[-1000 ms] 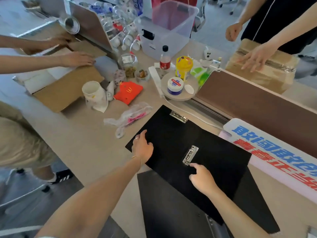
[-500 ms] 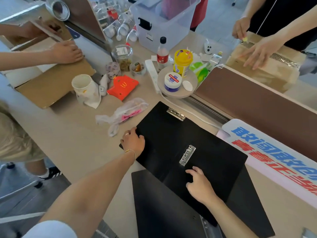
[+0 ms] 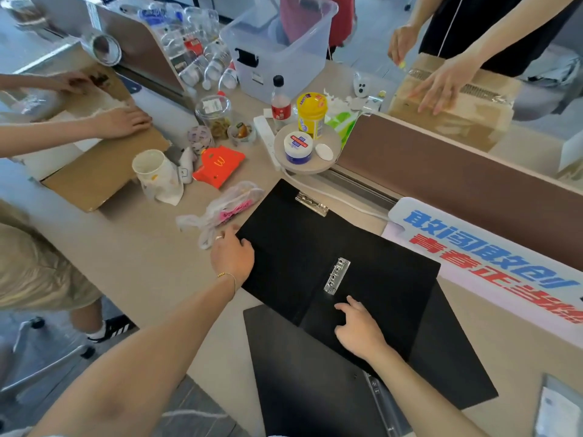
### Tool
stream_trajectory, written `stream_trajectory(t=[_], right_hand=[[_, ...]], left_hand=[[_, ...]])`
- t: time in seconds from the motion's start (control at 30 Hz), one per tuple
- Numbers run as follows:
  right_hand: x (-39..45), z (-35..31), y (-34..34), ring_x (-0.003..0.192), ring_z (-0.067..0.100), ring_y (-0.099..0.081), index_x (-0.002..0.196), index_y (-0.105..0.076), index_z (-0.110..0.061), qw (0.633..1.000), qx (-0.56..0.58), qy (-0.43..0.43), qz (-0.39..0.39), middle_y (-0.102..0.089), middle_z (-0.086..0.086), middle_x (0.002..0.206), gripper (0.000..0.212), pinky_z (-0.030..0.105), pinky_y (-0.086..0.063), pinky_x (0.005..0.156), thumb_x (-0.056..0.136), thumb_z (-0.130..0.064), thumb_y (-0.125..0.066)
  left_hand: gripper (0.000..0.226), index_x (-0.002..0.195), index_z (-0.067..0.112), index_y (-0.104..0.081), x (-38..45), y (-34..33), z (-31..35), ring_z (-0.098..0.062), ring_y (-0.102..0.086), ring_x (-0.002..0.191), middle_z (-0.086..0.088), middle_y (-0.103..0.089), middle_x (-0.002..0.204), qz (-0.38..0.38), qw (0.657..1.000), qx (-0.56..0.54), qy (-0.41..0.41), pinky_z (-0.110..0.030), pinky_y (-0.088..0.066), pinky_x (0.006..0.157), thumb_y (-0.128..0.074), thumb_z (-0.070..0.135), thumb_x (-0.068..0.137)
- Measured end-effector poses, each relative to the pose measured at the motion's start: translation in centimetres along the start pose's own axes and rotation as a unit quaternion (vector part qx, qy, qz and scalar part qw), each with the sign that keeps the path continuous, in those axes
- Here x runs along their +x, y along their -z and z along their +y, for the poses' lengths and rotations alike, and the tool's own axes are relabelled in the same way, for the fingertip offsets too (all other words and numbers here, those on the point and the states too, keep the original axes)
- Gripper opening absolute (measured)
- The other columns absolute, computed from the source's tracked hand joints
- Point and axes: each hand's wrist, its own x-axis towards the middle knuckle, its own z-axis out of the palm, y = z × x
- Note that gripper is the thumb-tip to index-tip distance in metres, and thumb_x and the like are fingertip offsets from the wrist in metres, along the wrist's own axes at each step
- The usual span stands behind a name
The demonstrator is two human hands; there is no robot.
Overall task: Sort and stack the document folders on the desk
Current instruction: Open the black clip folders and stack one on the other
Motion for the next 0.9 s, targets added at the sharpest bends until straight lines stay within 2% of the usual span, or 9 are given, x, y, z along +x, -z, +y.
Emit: stream_trajectory(t=[0.2, 0.27, 0.33, 0.43, 0.47, 0.57, 0.67, 0.8, 0.9], right_hand=[[-2.2, 2.6, -1.6, 0.155, 0.019, -0.010, 0.149, -0.043, -0.023, 1.000, 0.002, 0.009, -0.001, -0.017, -0.004, 0.167, 0.063, 0.038, -0.023, 0.121, 0.087, -0.016, -0.052], [-2.9, 3.3, -1.8, 0.154, 0.019, -0.013, 0.149, -0.044, -0.023, 1.000, 0.022, 0.012, -0.002, -0.020, -0.003, 0.166, 0.064, 0.038, -0.022, 0.122, 0.086, -0.015, -0.052], [-3.6, 4.0, -1.9, 0.151, 0.020, -0.025, 0.147, -0.046, -0.023, 0.998, 0.067, 0.008, 0.000, -0.031, 0.000, 0.162, 0.065, 0.038, -0.027, 0.121, 0.084, -0.013, -0.054], [-4.6, 5.4, -1.7, 0.118, 0.022, -0.061, 0.141, -0.054, -0.022, 0.990, 0.140, -0.001, 0.029, -0.063, 0.005, 0.135, 0.063, 0.039, -0.046, 0.106, 0.079, -0.013, -0.058], [-5.1, 5.8, -1.5, 0.105, 0.023, -0.066, 0.139, -0.055, -0.023, 0.987, 0.158, -0.005, 0.038, -0.068, 0.005, 0.124, 0.062, 0.040, -0.051, 0.100, 0.078, -0.013, -0.058], [-6.7, 7.0, -1.0, 0.088, 0.020, -0.071, 0.136, -0.054, -0.028, 0.979, 0.193, -0.005, 0.058, -0.071, 0.003, 0.110, 0.057, 0.038, -0.056, 0.088, 0.082, -0.012, -0.060], [-8.1, 8.9, -0.7, 0.093, 0.014, -0.068, 0.139, -0.051, -0.028, 0.975, 0.202, 0.013, 0.089, -0.069, 0.002, 0.116, 0.057, 0.040, -0.056, 0.092, 0.084, -0.015, -0.059], [-10.2, 11.4, 0.5, 0.093, 0.011, -0.066, 0.143, -0.048, -0.029, 0.966, 0.212, 0.014, 0.145, -0.063, 0.001, 0.129, 0.057, 0.037, -0.055, 0.093, 0.088, -0.016, -0.059], [-11.7, 12.7, 1.6, 0.091, 0.007, -0.061, 0.145, -0.046, -0.029, 0.960, 0.210, 0.007, 0.185, -0.056, 0.000, 0.139, 0.056, 0.029, -0.053, 0.091, 0.092, -0.018, -0.059]], left_hand=[[0.036, 0.131, 0.029, -0.048, -5.1, 2.3, 0.0, -0.026, -0.067, 0.092, -0.005, -0.061, 0.119, 0.007, 1.000, 0.009, -0.010, -0.040, -0.059, 0.076, -0.050, 0.026, 0.095], [0.041, 0.137, 0.029, -0.047, -6.7, 3.0, 0.5, -0.026, -0.067, 0.093, -0.004, -0.061, 0.121, 0.010, 1.000, 0.009, -0.023, -0.037, -0.059, 0.074, -0.051, 0.026, 0.096], [0.045, 0.140, 0.030, -0.046, -8.0, 3.8, 1.2, -0.025, -0.067, 0.092, -0.004, -0.064, 0.116, 0.013, 0.999, 0.004, -0.045, -0.037, -0.059, 0.073, -0.052, 0.029, 0.096], [0.043, 0.135, 0.033, -0.051, -9.5, 4.8, 2.5, -0.019, -0.064, 0.090, -0.004, -0.068, 0.098, 0.003, 0.997, -0.013, -0.073, -0.036, -0.056, 0.078, -0.051, 0.036, 0.092], [0.042, 0.133, 0.033, -0.055, -10.0, 5.0, 3.0, -0.016, -0.064, 0.087, -0.002, -0.069, 0.094, -0.004, 0.997, -0.019, -0.077, -0.034, -0.054, 0.078, -0.052, 0.040, 0.092], [0.039, 0.127, 0.033, -0.063, -11.7, 5.3, 4.8, -0.011, -0.067, 0.079, 0.004, -0.071, 0.086, -0.031, 0.994, -0.023, -0.106, -0.032, -0.055, 0.074, -0.053, 0.045, 0.090], [0.032, 0.122, 0.030, -0.067, -14.2, 5.0, 7.1, -0.006, -0.064, 0.080, 0.012, -0.068, 0.086, -0.061, 0.988, -0.030, -0.137, -0.026, -0.048, 0.067, -0.059, 0.037, 0.092], [0.035, 0.122, 0.033, -0.069, -17.4, 3.2, 9.3, -0.006, -0.065, 0.083, 0.019, -0.066, 0.083, -0.077, 0.984, -0.054, -0.151, -0.034, -0.056, 0.082, -0.057, 0.038, 0.090], [0.033, 0.124, 0.029, -0.068, -19.7, 1.6, 10.9, -0.003, -0.064, 0.087, 0.021, -0.065, 0.089, -0.109, 0.978, -0.098, -0.151, -0.030, -0.054, 0.083, -0.057, 0.032, 0.093]])
